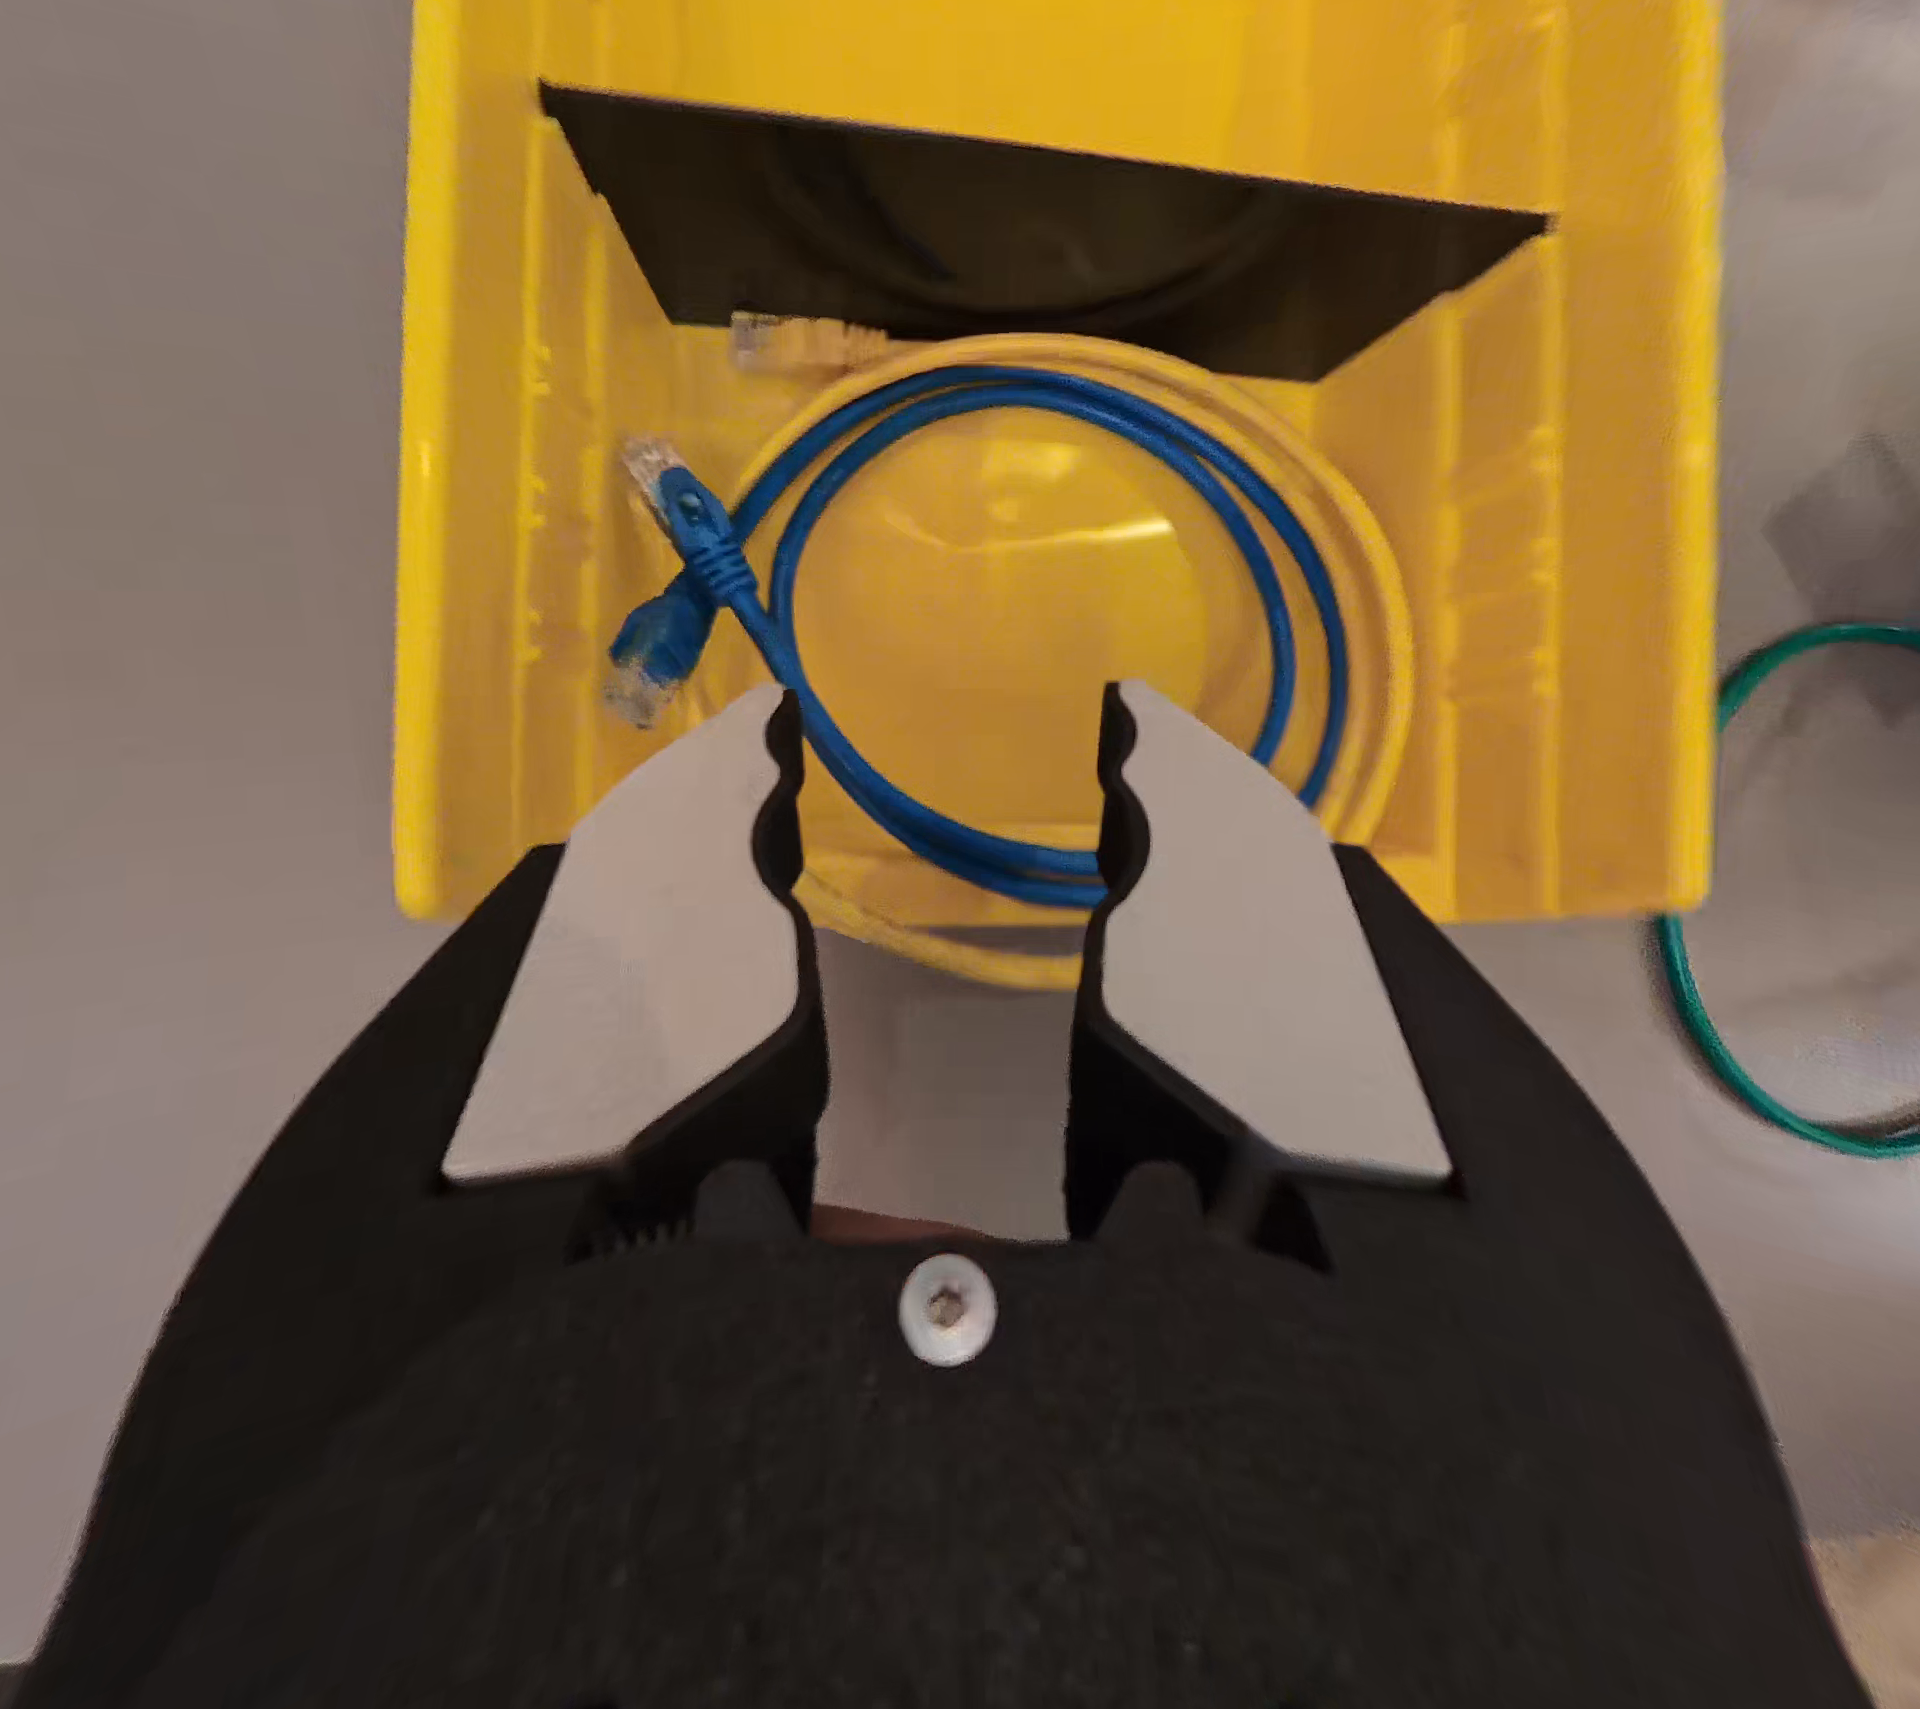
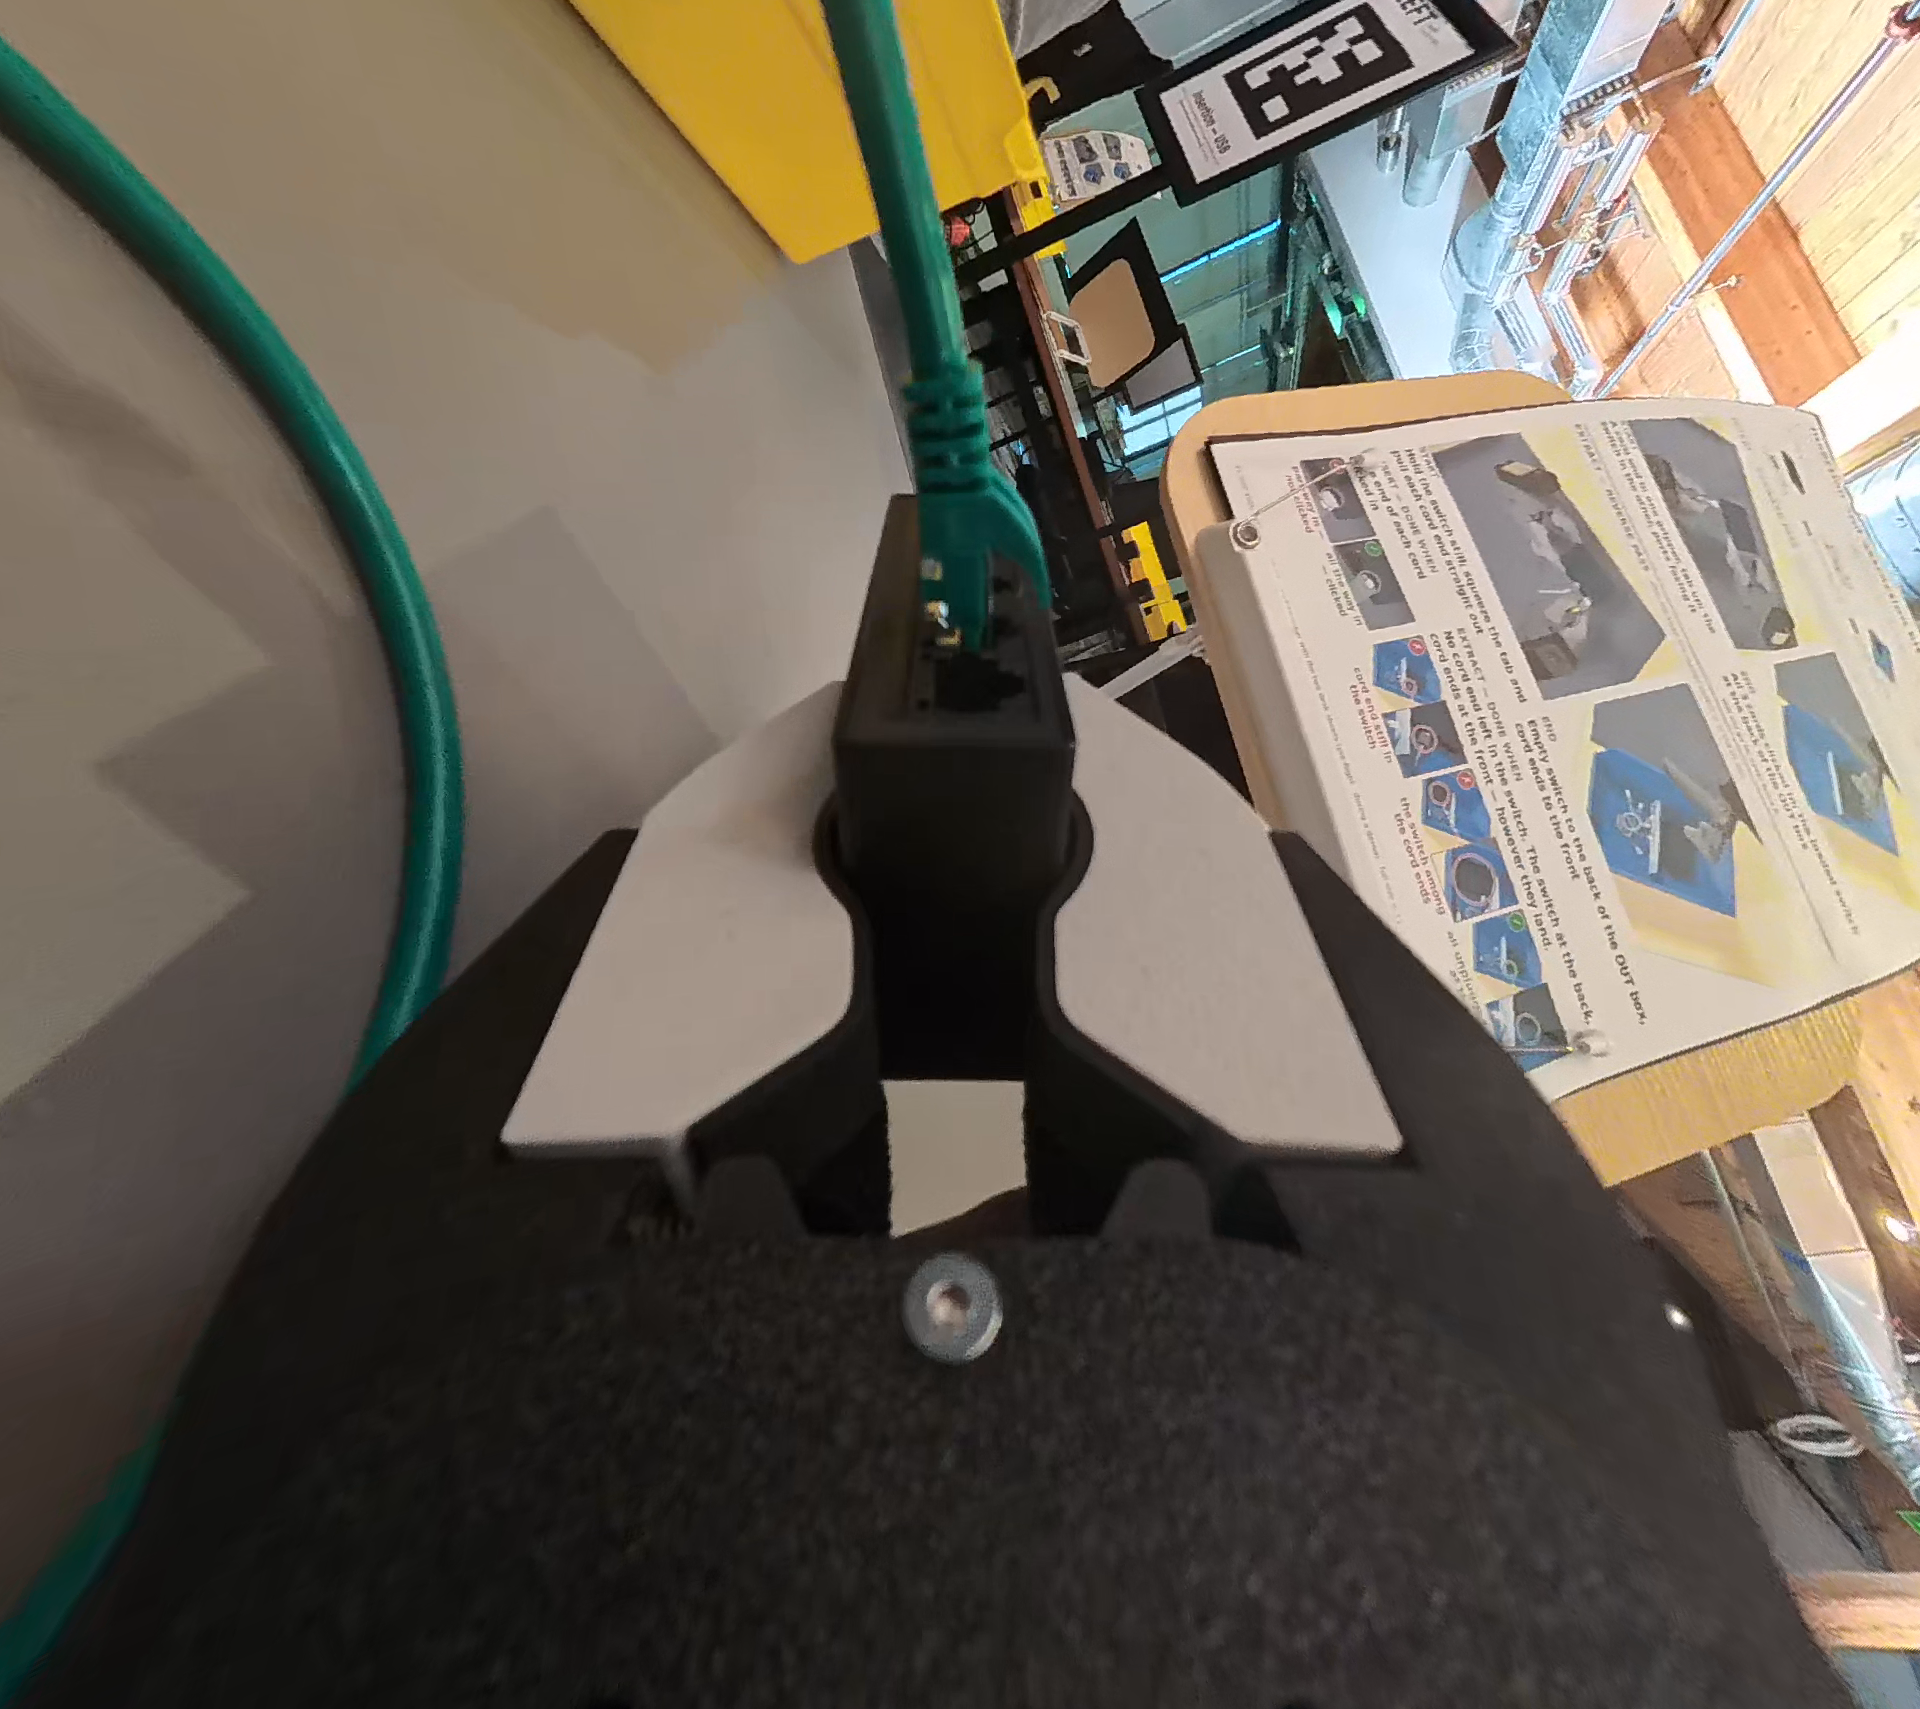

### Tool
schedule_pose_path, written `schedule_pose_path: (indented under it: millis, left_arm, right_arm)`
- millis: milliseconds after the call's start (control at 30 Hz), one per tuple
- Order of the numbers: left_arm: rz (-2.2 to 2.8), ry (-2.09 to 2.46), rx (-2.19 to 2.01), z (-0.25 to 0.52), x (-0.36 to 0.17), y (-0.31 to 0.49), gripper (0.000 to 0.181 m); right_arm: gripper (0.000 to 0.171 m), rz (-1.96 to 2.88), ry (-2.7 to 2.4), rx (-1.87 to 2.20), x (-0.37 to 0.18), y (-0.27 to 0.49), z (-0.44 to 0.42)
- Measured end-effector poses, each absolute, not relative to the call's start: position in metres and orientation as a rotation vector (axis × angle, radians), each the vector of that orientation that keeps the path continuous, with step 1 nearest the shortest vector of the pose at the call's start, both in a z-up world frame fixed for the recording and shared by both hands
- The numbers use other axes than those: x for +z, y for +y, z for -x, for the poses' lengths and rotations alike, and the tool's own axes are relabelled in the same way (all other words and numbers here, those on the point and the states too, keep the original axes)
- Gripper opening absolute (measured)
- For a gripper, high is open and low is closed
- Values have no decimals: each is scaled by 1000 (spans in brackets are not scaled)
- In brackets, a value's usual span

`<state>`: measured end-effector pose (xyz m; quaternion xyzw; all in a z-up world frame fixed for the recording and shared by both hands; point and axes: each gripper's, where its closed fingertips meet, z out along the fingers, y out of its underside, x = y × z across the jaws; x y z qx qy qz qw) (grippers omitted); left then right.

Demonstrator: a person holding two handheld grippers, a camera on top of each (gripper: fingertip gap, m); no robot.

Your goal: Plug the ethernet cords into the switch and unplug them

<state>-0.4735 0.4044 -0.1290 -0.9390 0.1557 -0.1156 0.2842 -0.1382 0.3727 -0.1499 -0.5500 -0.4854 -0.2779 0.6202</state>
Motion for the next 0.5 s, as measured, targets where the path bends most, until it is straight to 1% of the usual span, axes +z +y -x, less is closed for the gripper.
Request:
schedule_pose_path:
  millis: [67, 200, 300, 333, 500]
  left_arm:
    - [2602, 371, -284, 478, -143, 415, 50]
    - [2703, 403, -118, 491, -168, 419, 50]
    - [2706, 464, -133, 485, -178, 418, 32]
    - [2697, 470, -125, 486, -177, 420, 11]
    - [2516, 577, -192, 481, -153, 429, 7]
  right_arm:
    - [30, 1268, -1106, -631, -149, 373, 137]
    - [30, 1277, -1096, -617, -148, 373, 136]
    - [30, 1279, -1097, -598, -148, 373, 137]
    - [30, 1280, -1093, -590, -147, 373, 137]
    - [30, 1295, -1066, -570, -144, 373, 134]
